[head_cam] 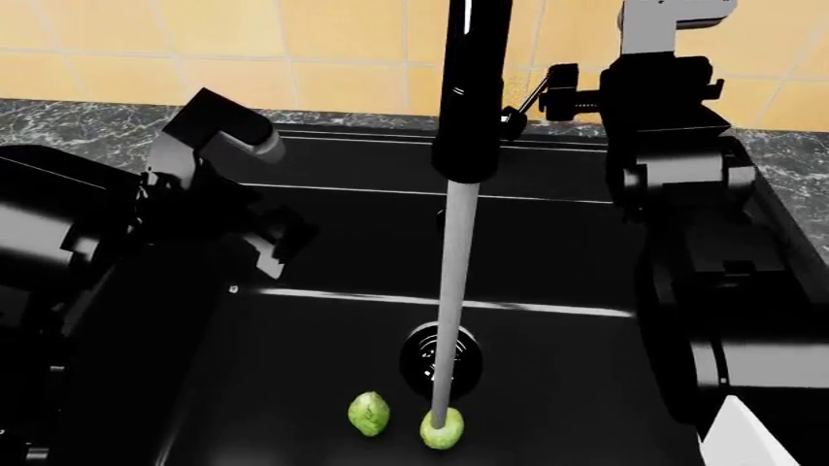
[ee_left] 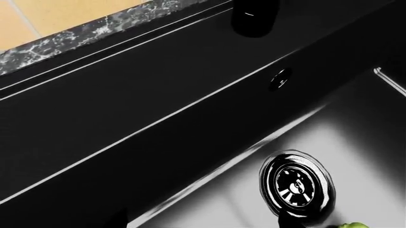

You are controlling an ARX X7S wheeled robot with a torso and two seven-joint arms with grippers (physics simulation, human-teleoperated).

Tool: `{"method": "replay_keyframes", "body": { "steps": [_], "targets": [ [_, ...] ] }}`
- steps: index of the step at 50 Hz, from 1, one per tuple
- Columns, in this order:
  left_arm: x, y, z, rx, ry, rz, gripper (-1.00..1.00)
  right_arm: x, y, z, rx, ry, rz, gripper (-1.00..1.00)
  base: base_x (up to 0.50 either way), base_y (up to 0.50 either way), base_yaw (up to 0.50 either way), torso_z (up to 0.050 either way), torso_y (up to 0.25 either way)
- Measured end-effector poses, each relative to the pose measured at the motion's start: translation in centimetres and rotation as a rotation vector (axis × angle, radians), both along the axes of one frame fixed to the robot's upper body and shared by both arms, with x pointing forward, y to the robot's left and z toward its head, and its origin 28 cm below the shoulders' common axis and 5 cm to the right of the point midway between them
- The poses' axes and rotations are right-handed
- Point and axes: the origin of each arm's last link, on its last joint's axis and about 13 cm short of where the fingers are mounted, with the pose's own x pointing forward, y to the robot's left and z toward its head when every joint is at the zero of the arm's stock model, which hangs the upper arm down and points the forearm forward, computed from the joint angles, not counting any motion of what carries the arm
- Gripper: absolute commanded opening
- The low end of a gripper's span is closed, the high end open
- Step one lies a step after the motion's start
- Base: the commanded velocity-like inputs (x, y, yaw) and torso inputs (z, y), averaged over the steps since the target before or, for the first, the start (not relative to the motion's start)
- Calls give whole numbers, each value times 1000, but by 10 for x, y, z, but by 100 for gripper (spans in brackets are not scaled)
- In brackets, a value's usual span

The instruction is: Pick up the fruits and vegetables and place them in the sink. Turn on the sink faucet to wash them. Then turn the sink off and put them in the tray.

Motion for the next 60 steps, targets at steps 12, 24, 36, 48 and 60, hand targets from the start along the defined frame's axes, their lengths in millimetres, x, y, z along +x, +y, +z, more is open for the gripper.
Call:
{"method": "replay_keyframes", "body": {
  "steps": [12, 24, 36, 48, 60],
  "targets": [
    [-1, 0, 1, 2, -2, 1, 100, 2, 12, 6, -17, -19, 38, 100, 0, 0, 0, 0, 0],
    [-1, 0, 2, 3, -3, 1, 100, 3, 22, 10, -1, -43, 87, 100, 0, 0, 0, 0, 0],
    [-2, 1, 2, 2, -4, 2, 100, 4, 29, 12, 6, -60, 135, 100, 0, 0, 0, 0, 0],
    [-2, 1, 2, 1, -5, 3, 100, 4, 29, 13, -18, -64, 145, 100, 0, 0, 0, 0, 0],
    [-1, 0, 1, 3, 1, -1, 100, -2, 13, 31, -40, -39, 157, 100, 0, 0, 0, 0, 0]
  ]
}}
